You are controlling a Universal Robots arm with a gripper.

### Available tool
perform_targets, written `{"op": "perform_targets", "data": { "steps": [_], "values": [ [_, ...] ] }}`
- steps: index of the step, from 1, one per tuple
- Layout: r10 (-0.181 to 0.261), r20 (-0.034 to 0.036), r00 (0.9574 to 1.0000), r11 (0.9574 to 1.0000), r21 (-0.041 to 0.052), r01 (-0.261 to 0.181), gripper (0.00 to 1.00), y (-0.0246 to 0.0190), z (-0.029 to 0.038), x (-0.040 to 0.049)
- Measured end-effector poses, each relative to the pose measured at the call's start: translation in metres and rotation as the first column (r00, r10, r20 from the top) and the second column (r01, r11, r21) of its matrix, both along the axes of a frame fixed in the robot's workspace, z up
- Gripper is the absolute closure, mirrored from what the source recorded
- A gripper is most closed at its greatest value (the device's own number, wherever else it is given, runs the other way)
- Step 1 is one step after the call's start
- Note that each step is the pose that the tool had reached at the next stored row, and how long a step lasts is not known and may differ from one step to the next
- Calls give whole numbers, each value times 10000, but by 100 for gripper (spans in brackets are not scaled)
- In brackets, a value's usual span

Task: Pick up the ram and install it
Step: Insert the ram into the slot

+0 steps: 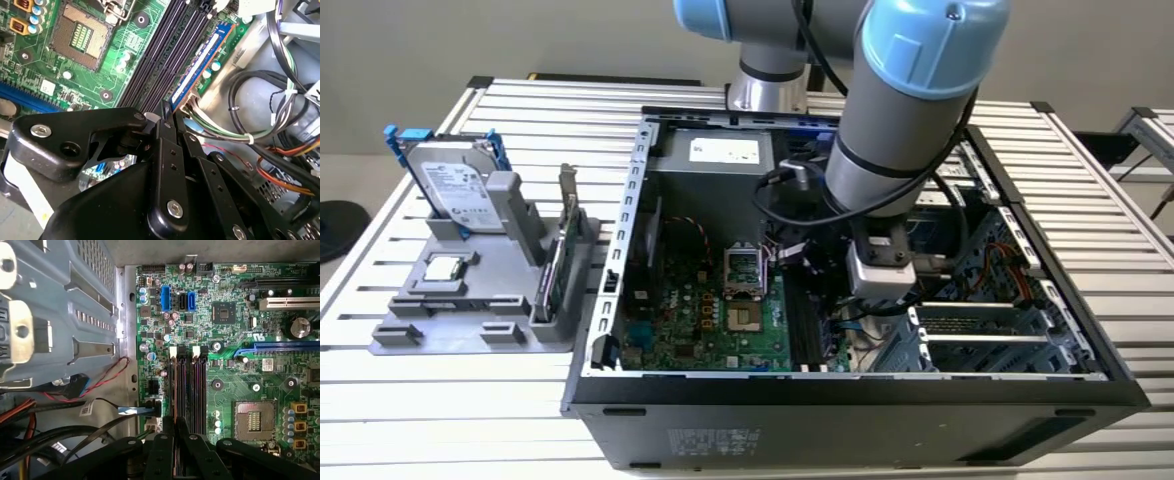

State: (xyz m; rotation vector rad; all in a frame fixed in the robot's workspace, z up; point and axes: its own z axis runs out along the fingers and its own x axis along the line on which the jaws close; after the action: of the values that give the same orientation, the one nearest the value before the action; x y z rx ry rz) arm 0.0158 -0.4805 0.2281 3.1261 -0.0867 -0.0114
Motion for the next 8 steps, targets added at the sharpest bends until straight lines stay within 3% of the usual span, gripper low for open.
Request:
{"op": "perform_targets", "data": {
  "steps": [8],
  "values": [
    [27, -5, 10000, 10000, 19, -27, 100, 14, -38, -4]
  ]
}}
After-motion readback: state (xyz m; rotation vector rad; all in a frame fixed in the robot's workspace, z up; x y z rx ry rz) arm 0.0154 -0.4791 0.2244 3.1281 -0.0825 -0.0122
